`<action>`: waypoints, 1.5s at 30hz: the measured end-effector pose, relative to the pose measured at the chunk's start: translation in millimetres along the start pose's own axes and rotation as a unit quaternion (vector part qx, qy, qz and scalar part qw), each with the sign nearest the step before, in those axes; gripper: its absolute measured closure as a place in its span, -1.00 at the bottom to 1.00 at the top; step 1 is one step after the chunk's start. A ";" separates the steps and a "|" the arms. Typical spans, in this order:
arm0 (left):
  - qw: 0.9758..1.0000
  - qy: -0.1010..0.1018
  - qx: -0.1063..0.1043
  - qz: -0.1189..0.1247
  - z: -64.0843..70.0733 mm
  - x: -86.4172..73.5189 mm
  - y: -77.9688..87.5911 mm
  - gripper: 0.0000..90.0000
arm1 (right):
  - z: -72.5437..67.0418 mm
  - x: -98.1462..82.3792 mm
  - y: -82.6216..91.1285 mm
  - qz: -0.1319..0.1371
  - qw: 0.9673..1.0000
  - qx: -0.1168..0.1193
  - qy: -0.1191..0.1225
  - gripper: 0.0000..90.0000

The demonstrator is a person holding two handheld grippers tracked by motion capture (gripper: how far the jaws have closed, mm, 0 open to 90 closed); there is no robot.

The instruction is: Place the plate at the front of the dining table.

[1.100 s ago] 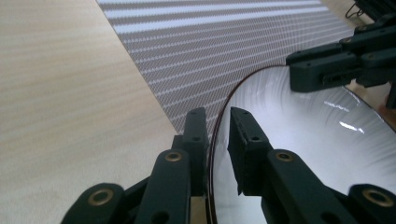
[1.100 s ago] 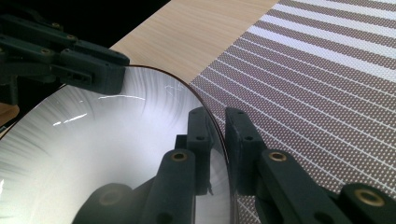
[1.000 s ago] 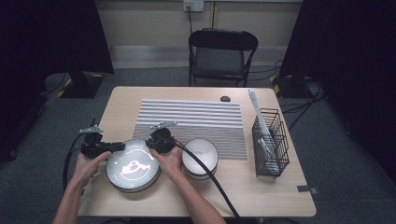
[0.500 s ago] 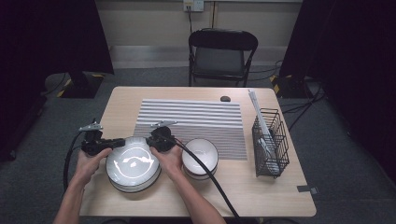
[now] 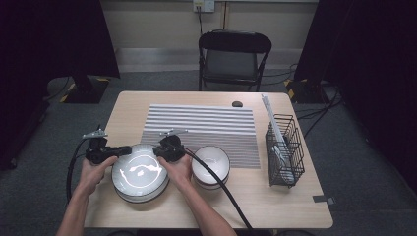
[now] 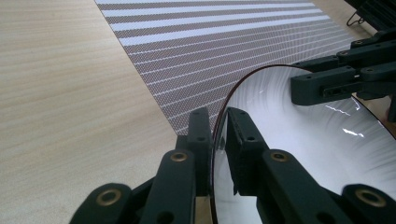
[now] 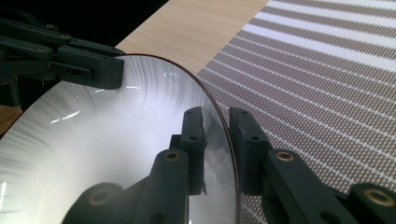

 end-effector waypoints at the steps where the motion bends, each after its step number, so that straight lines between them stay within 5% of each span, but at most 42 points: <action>1: 1.000 -0.004 0.005 0.001 0.5 1.3 -0.1 0.78 | 0.4 0.9 -0.1 0.002 1.000 0.000 -0.003 0.73; 20: 1.000 0.024 -0.006 0.004 -4.1 -6.1 8.1 0.70 | 4.6 5.5 3.1 0.012 1.000 0.003 -0.006 0.80; 36: 1.000 0.020 0.002 0.006 -6.2 1.8 2.1 0.82 | 7.3 8.1 3.0 0.019 1.000 -0.004 -0.013 0.81; 45: 1.000 0.022 0.002 0.002 -3.6 -2.2 3.3 0.68 | 6.8 7.8 3.2 0.018 1.000 -0.002 -0.011 0.82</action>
Point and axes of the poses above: each handheld gripper's, and its own axes: y roughly backward along the jaws, x roughly out of its top, z roughly to its right, the point moved 7 cm from there along -y, roughly forward along the jaws, and after that the axes turned 8 degrees about z, right-handed, at the moved point
